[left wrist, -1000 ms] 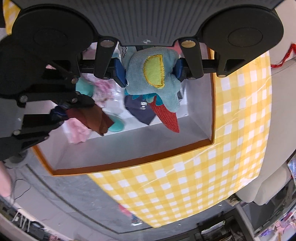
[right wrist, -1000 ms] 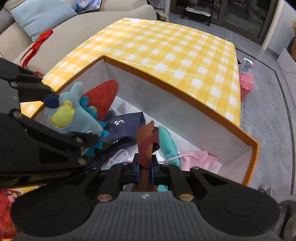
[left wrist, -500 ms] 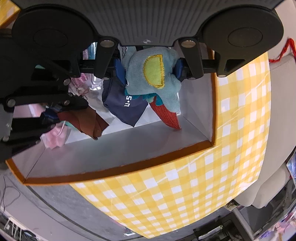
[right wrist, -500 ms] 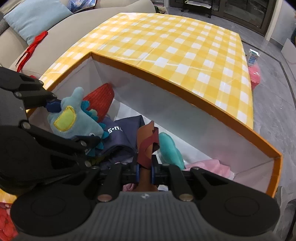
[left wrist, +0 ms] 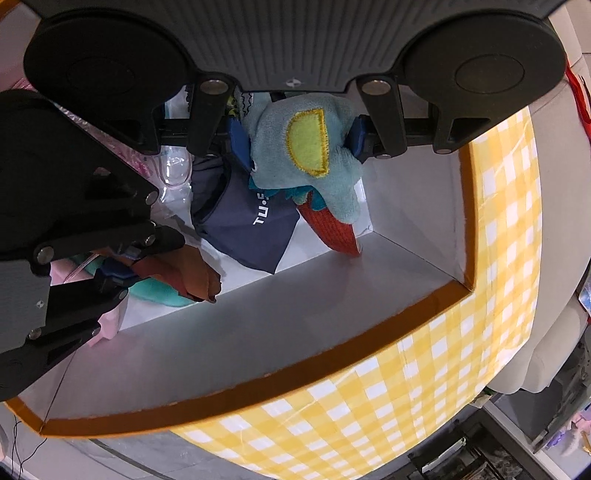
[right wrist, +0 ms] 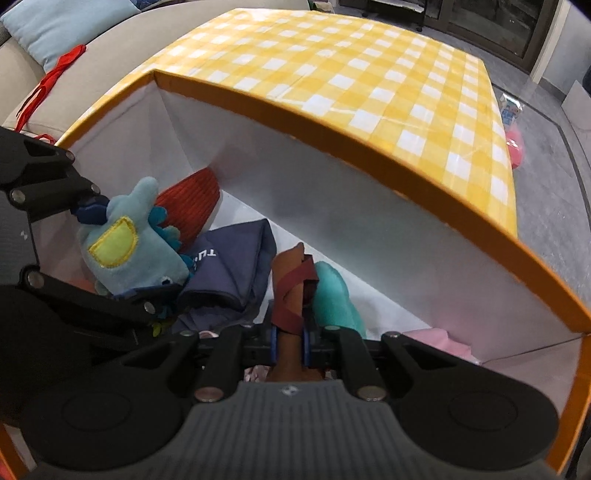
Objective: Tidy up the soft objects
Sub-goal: 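Lower the dinosaur plush and brown cloth with both tools into the box, then open both tools to release the plush and cloth into the box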
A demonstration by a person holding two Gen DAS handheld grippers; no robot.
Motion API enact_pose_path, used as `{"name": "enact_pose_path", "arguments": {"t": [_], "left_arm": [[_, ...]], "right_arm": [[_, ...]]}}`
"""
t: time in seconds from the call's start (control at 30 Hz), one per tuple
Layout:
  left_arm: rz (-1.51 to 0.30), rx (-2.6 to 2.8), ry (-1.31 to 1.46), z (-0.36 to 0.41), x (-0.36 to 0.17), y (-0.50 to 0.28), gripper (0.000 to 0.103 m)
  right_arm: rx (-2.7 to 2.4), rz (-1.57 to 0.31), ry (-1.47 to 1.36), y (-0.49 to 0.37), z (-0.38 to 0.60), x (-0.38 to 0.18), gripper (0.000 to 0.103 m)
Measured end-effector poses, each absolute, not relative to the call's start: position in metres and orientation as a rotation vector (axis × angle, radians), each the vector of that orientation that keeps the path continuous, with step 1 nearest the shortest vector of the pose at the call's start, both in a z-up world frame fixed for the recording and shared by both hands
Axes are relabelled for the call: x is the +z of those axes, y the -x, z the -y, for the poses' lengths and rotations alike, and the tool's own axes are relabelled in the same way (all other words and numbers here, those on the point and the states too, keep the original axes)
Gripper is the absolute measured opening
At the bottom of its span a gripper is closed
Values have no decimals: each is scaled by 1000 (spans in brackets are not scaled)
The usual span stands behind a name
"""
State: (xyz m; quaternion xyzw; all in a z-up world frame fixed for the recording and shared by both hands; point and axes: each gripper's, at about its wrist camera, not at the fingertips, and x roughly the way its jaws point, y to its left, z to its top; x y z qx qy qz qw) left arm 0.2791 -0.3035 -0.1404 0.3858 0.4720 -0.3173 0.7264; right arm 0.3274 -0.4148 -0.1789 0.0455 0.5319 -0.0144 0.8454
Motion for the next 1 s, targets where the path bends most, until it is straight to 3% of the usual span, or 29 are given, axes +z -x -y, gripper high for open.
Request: {"name": "enact_pose_path", "arguments": {"t": [0.37, 0.6, 1.0], "left_arm": [[-1056, -700, -892, 308, -153, -277, 68], [-1034, -691, -962, 313, -158, -268, 77], [-1102, -720, -1004, 309, -148, -255, 76]], "right_arm": [[-44, -1153, -161, -333, 418, -186, 17], [-26, -1155, -188, -330, 418, -190, 41], [-40, -1264, -176, -316, 410, -177, 61]]}}
